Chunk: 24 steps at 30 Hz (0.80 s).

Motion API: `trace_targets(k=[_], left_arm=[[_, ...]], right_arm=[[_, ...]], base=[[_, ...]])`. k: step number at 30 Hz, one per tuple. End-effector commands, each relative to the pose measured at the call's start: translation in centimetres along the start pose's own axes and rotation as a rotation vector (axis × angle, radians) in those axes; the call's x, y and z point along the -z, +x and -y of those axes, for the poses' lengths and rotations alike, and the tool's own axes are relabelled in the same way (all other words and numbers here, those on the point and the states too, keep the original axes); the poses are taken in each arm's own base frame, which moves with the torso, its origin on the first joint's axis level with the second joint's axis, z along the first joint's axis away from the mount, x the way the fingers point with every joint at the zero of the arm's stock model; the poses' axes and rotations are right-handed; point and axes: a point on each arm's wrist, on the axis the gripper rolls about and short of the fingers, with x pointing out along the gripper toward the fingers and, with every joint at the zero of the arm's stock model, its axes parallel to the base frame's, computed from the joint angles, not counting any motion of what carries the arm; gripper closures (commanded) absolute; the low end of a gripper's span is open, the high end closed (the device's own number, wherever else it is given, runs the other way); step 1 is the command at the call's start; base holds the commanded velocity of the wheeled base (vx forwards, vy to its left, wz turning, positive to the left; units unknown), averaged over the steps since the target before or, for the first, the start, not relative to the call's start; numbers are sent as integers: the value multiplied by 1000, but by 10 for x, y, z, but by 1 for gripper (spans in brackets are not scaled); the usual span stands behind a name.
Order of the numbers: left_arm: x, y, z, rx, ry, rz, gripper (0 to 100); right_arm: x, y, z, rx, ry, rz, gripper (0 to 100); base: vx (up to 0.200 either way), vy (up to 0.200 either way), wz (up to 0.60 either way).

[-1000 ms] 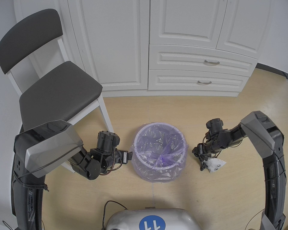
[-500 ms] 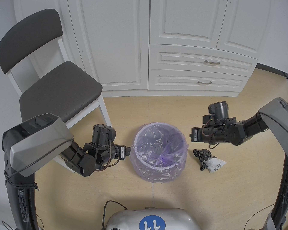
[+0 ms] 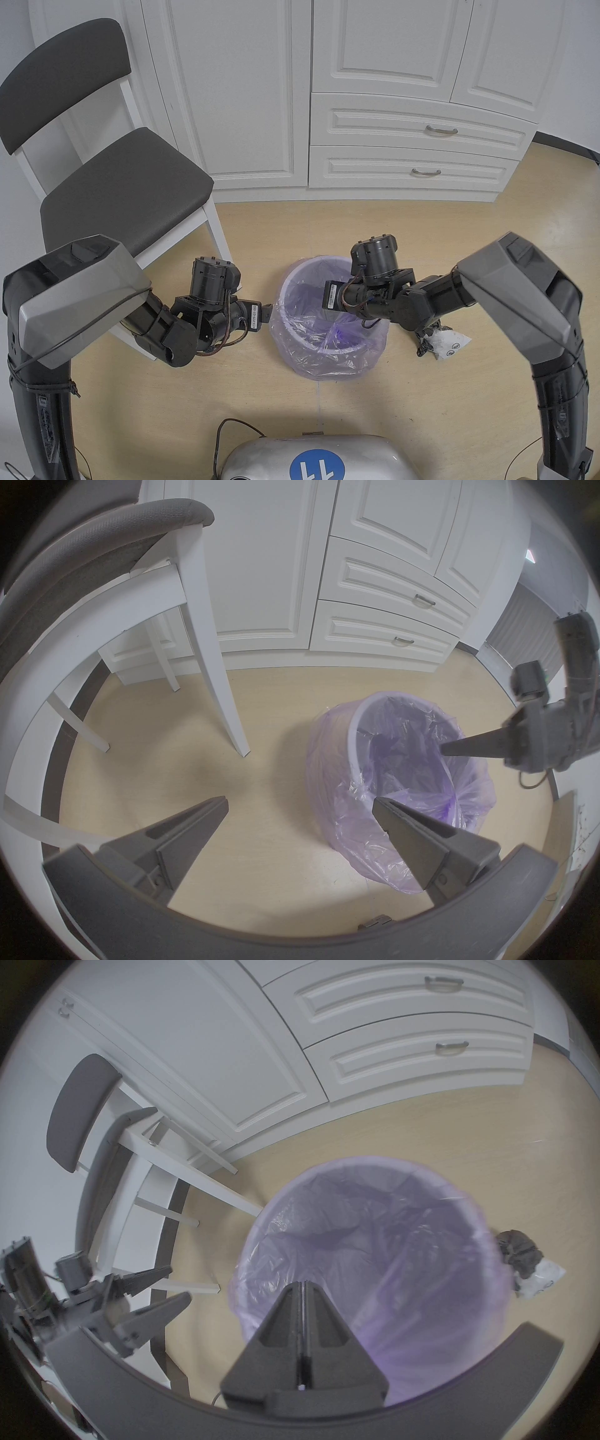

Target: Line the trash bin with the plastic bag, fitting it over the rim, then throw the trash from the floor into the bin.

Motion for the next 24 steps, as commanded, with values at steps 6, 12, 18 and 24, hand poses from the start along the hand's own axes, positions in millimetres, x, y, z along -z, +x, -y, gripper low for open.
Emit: trace_targets(k=[6,12,18,24], left_arm=[[-1,2,-4,-18,-8,15,0],[0,3,-4,-17,-9,15,0],[-1,4,-4,-16,-12,28,0],[0,7,-4,-15,-15,40,0]], right_arm=[[62,97,26,161,-4,-172,100],[71,104,40,181,-27,-189,100],[71,106,44,176,-23,-179,100],[64,102,39,174,-14,-166,100]], base=[[0,0,0],[0,0,0],[0,0,0],[0,0,0]])
